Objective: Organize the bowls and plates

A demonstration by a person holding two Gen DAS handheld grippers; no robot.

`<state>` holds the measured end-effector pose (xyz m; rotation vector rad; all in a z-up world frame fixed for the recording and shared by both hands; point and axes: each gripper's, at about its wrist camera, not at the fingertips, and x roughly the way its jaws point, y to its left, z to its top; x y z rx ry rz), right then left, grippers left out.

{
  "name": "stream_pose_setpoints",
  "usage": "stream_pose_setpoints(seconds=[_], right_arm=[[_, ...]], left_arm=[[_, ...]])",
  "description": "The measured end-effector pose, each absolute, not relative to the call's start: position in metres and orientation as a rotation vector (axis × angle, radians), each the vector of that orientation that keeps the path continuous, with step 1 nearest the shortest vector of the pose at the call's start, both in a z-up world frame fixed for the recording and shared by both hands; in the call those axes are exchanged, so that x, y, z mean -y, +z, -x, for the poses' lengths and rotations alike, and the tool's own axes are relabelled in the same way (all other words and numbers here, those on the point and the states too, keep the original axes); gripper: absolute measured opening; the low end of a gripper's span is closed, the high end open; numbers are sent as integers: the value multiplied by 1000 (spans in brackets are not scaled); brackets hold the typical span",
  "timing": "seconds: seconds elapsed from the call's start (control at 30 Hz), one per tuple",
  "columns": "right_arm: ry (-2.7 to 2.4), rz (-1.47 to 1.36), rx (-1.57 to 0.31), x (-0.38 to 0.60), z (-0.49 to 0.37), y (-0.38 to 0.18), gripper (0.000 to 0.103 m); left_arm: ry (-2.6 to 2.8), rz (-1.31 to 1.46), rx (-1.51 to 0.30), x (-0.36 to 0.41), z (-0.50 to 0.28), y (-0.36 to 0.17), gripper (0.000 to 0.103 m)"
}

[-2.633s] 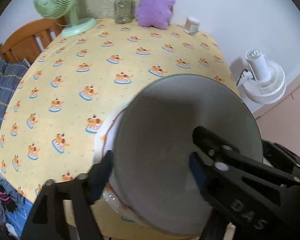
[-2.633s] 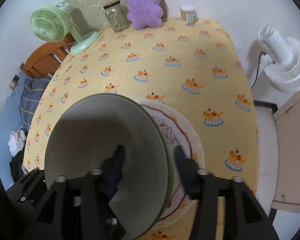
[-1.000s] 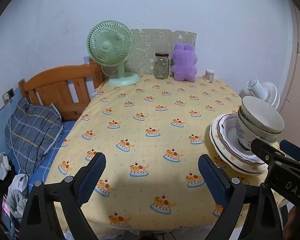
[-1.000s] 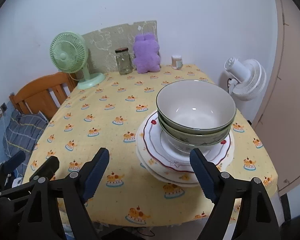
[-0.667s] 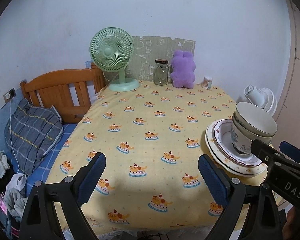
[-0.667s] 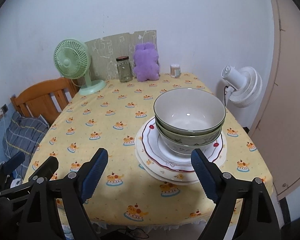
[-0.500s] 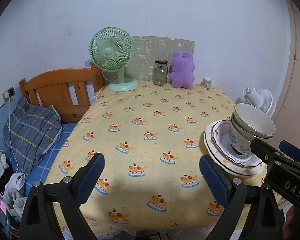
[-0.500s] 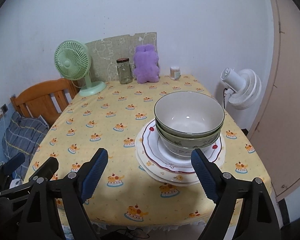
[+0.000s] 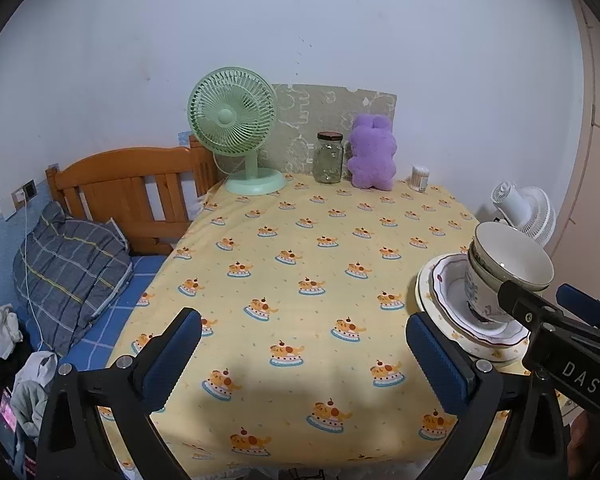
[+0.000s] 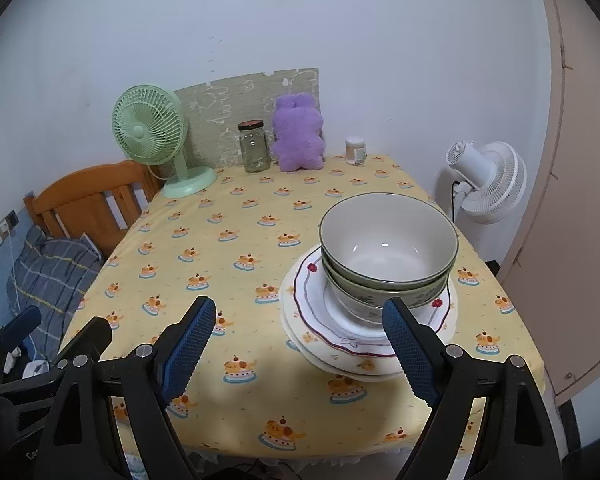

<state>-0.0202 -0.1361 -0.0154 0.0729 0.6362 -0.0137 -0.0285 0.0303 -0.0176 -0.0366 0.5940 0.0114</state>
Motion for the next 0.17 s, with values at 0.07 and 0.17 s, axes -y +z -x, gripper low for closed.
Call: stream_pose_setpoints(seconds=[0.07,0.17], right_arm=[[-13,-70,-635,136,21,-15,87],[-11,-68,-637,136,21,-15,87]], left_arm=[[14,38,-594,-31,28,-17,103],[17,43,-592,-31,28,-17,103]])
